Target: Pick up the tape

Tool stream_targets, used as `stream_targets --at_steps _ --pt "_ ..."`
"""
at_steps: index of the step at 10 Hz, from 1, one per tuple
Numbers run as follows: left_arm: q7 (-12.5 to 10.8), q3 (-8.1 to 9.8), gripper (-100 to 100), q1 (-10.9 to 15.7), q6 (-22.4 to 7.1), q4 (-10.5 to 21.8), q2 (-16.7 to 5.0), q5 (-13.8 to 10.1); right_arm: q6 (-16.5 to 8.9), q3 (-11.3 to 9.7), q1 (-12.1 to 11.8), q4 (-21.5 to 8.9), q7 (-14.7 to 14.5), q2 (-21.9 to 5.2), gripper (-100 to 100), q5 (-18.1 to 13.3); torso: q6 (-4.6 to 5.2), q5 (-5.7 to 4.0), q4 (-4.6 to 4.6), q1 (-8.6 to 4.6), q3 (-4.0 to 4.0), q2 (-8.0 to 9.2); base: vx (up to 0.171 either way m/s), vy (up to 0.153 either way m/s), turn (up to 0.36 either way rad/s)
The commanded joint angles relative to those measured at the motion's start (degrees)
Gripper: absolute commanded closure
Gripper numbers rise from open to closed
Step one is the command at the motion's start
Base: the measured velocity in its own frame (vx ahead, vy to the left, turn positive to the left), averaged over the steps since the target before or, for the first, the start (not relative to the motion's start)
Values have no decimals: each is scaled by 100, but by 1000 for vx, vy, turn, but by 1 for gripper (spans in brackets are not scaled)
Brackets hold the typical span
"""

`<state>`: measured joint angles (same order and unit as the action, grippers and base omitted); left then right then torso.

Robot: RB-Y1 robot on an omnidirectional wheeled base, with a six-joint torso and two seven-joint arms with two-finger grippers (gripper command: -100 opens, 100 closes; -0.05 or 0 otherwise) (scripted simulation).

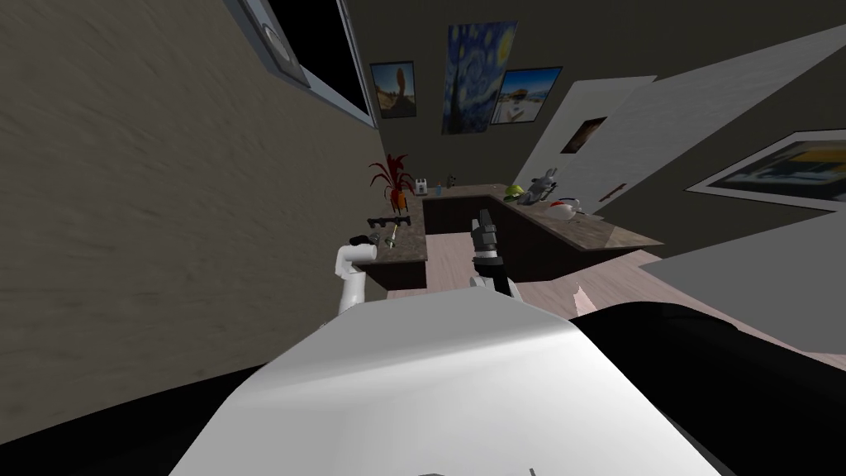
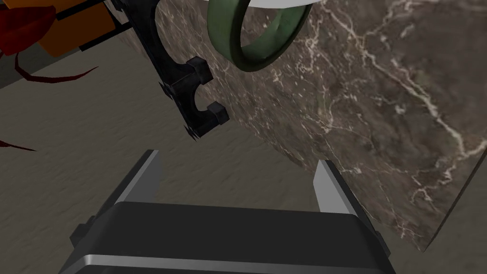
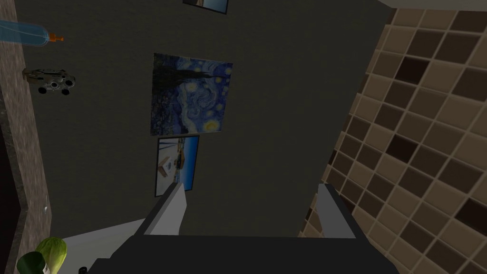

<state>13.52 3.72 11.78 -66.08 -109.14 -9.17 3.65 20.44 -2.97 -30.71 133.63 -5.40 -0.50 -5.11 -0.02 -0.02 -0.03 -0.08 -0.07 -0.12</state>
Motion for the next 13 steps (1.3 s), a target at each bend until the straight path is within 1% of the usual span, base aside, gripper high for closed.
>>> stream_targets --at_steps 1,2,3,4,5,6,7,8,9,10,11,13 --pt "37 -5 -100 182 -286 131 2 64 0 0 0 0 0 0 0 0 0 0 0 0 0 0 35 -23 -18" --pt "37 -5 -100 182 -450 131 2 64 0 0 0 0 0 0 0 0 1 0 0 -2 -1 -2 27 -15 -11" --pt "66 -13 -100 322 -610 223 8 120 0 0 0 0 0 0 0 0 0 0 0 1 0 0 27 -12 -19" --pt "66 -13 -100 322 -744 223 8 120 0 0 0 0 0 0 0 0 1 0 0 2 0 0 25 -8 -15" --pt "92 -23 -100 455 -928 310 16 175 0 0 0 0 0 0 0 0 0 1 0 4 1 2 32 -11 -19" --pt "92 -23 -100 455 -1021 310 16 175 0 0 0 0 0 0 0 0 0 1 0 3 0 0 29 -12 -12" --pt "114 -33 -100 580 -1224 394 26 228 0 0 0 0 0 0 0 0 0 1 0 3 0 1 34 -16 -21" --pt "114 -33 -100 580 -1278 394 26 228 0 0 0 0 0 0 0 0 0 0 0 1 -1 -1 31 -16 -12" --pt "134 -44 -100 696 -1507 473 37 279 0 0 0 0 0 0 0 0 0 0 0 1 0 0 32 -17 -21" --pt "150 -56 -100 804 -1657 547 49 328 0 0 0 0 0 0 0 0 0 0 0 0 0 0 48 -14 -28" --pt "150 -56 -100 804 -1734 547 49 328 0 0 0 0 0 0 0 0 0 0 -1 1 -3 -5 42 -15 -12" --pt "176 -80 -100 992 -2081 677 75 416 0 0 0 0 0 0 0 0 0 0 -1 -1 -2 -4 46 -21 -21"
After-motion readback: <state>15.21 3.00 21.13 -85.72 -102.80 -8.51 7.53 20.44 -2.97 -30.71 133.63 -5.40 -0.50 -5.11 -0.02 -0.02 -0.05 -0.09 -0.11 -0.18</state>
